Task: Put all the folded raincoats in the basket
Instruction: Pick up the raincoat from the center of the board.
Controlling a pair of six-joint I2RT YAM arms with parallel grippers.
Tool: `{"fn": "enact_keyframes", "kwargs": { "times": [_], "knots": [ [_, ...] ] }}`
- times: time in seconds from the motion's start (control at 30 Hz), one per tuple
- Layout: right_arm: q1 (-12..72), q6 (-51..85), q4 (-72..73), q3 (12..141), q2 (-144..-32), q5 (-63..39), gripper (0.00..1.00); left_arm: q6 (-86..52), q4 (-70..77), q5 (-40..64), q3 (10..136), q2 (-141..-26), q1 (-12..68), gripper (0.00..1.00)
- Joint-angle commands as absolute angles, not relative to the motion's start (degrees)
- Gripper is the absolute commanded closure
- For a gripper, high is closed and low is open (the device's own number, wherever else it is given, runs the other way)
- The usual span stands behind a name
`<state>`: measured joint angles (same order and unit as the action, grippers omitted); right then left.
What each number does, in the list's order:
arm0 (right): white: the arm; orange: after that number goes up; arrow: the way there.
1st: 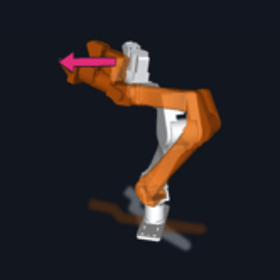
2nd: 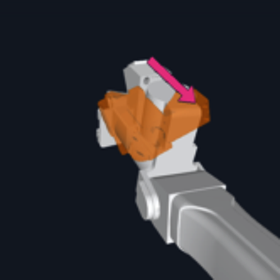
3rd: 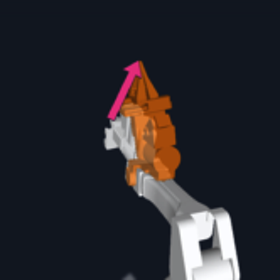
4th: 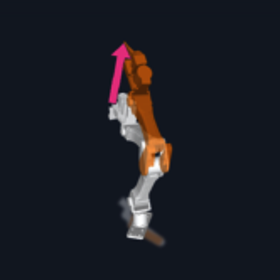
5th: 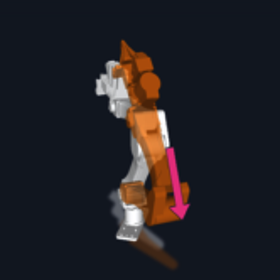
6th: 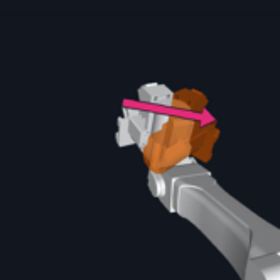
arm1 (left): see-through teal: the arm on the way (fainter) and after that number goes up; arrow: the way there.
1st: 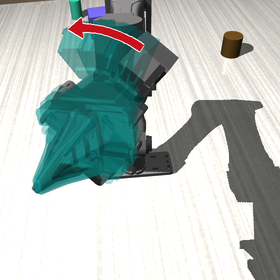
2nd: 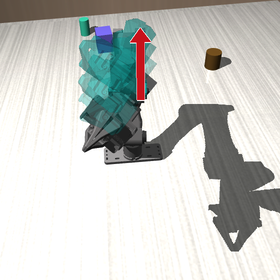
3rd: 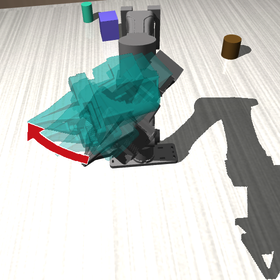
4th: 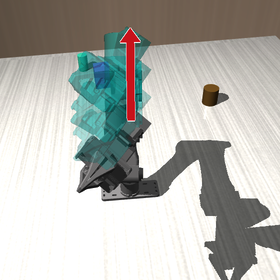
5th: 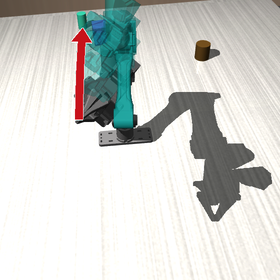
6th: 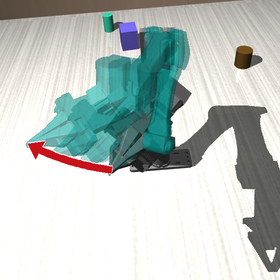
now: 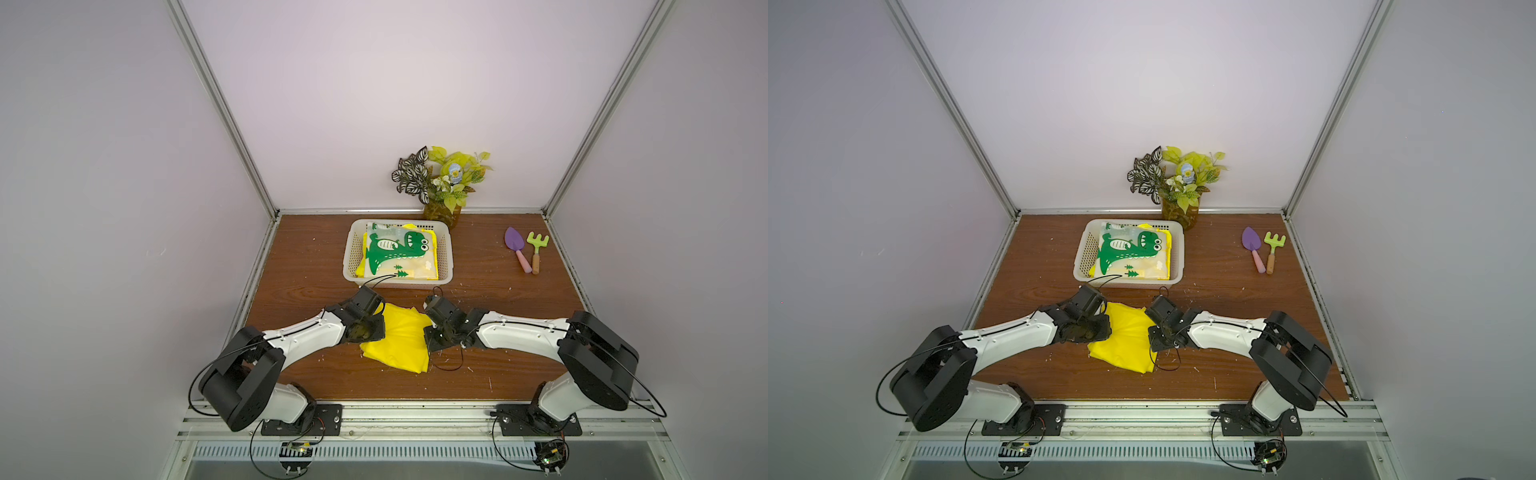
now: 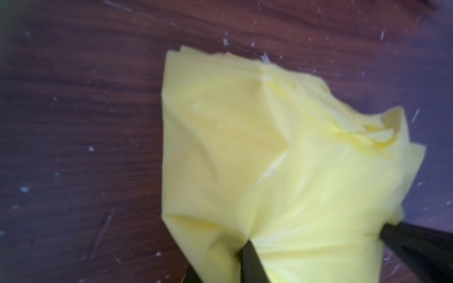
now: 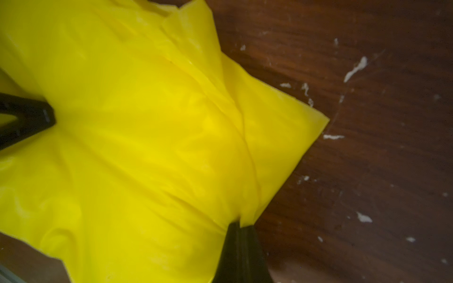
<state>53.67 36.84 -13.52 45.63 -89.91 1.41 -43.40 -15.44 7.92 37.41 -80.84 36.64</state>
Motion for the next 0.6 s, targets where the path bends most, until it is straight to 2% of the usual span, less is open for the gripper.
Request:
{"fn": "enact_keyframes", "kwargs": {
  "times": [0.0,0.57],
  "knots": [
    [54.32,36.74,-15.71,45.47,-89.23,1.3,1.0,-43.02,-17.07,8.32,37.82,-82.44,37.35,1.0],
    [54.38,35.24,-19.77,49.3,-84.21,3.92,1.0,-43.58,-24.66,5.23,43.49,-73.24,37.42,1.0]
  ]
}}
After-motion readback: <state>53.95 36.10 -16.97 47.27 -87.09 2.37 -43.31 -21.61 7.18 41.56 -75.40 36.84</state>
